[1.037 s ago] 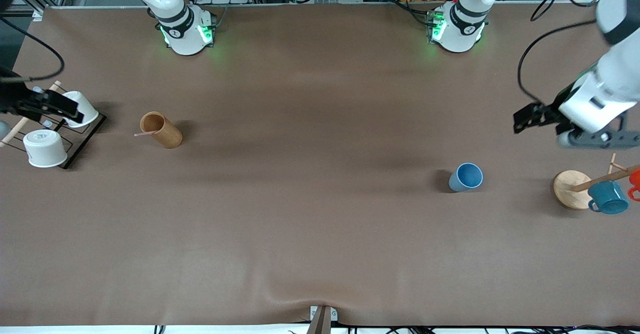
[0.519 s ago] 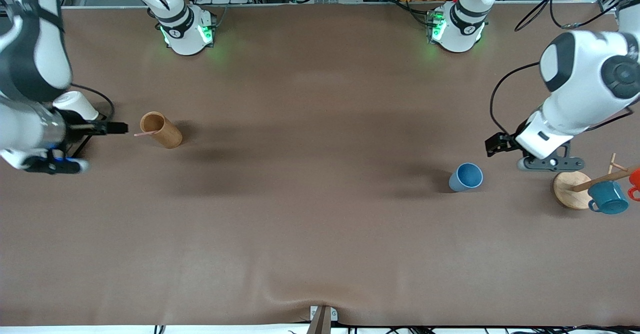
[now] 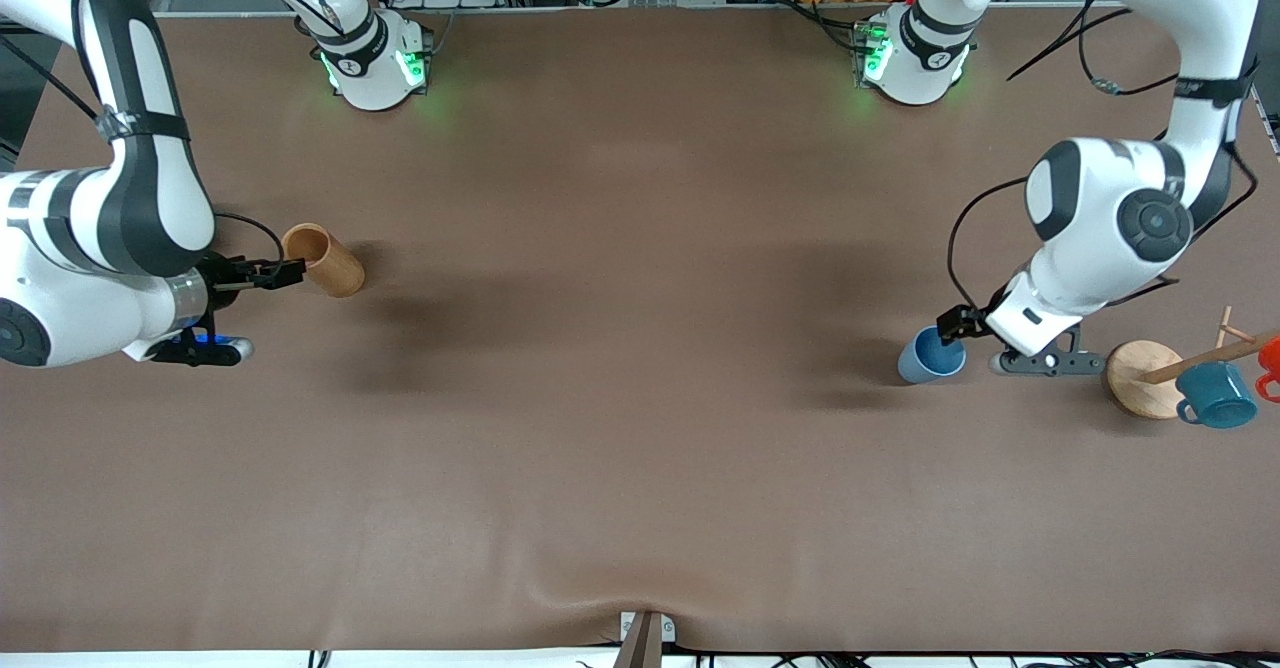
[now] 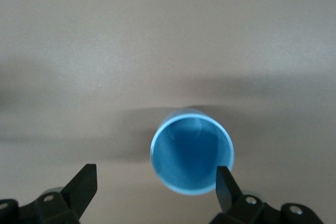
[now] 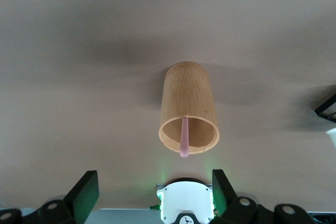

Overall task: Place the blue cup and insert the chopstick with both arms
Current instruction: 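Grasp the pink chopstick with the right gripper while the left gripper grasps the cup, then lift the chopstick from the wooden cup while the left gripper carries the cup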

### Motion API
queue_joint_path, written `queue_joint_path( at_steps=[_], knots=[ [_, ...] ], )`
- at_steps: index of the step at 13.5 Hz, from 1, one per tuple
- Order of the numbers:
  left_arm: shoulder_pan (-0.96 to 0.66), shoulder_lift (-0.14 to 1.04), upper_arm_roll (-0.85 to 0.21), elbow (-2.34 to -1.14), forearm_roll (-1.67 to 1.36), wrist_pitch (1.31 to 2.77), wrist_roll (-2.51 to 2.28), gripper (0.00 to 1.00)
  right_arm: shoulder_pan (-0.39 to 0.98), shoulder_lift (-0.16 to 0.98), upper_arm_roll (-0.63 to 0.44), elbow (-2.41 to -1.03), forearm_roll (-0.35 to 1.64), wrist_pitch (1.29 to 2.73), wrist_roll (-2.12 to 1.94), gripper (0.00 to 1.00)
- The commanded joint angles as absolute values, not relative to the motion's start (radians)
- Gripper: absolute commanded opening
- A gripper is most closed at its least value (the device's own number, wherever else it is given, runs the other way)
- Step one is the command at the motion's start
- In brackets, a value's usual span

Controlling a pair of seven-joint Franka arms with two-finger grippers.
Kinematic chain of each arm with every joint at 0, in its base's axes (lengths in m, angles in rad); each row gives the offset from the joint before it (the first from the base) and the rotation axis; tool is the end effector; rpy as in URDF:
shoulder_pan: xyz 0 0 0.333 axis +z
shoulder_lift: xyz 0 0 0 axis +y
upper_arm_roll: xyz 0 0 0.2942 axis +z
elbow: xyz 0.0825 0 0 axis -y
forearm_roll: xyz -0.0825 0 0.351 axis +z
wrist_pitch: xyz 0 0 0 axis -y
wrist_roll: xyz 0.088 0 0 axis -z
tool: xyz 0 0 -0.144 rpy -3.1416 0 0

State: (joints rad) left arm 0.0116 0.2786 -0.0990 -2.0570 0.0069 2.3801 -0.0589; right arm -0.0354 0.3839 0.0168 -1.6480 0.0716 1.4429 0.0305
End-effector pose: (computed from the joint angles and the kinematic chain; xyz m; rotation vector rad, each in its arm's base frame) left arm 0.5629 -0.0486 0.2705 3.1150 -0.0451 0.0688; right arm 0.5312 0.0005 0.3244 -2.9344 0.0893 0.8912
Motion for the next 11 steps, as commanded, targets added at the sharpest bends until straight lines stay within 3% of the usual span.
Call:
queue_joint_path(
  at_steps=[1,3,6,8,9,11],
  knots=[
    [0.020,0.319,-0.100,-2.045,0.023,2.425,-0.051,0.95,-0.046,0.416,0.015,-1.660,0.086,1.477,0.025,0.90],
    [0.021,0.340,-0.100,-2.040,0.023,2.431,-0.052,0.85,-0.045,0.417,0.015,-1.678,0.084,1.477,0.023,0.71],
    [0.025,0.368,-0.100,-2.039,0.023,2.447,-0.060,0.61,-0.055,0.417,0.014,-1.690,0.080,1.476,0.023,0.44],
    [0.022,0.374,-0.100,-2.037,0.023,2.448,-0.071,0.29,-0.058,0.416,0.014,-1.698,0.078,1.471,0.021,0.39],
    [0.017,0.373,-0.101,-2.036,0.023,2.448,-0.074,0.03,-0.066,0.416,0.014,-1.698,0.077,1.470,0.018,0.38],
    [0.002,0.373,-0.104,-2.034,0.023,2.447,-0.100,0.00,-0.077,0.414,0.014,-1.698,0.075,1.465,0.017,0.29]
  ],
)
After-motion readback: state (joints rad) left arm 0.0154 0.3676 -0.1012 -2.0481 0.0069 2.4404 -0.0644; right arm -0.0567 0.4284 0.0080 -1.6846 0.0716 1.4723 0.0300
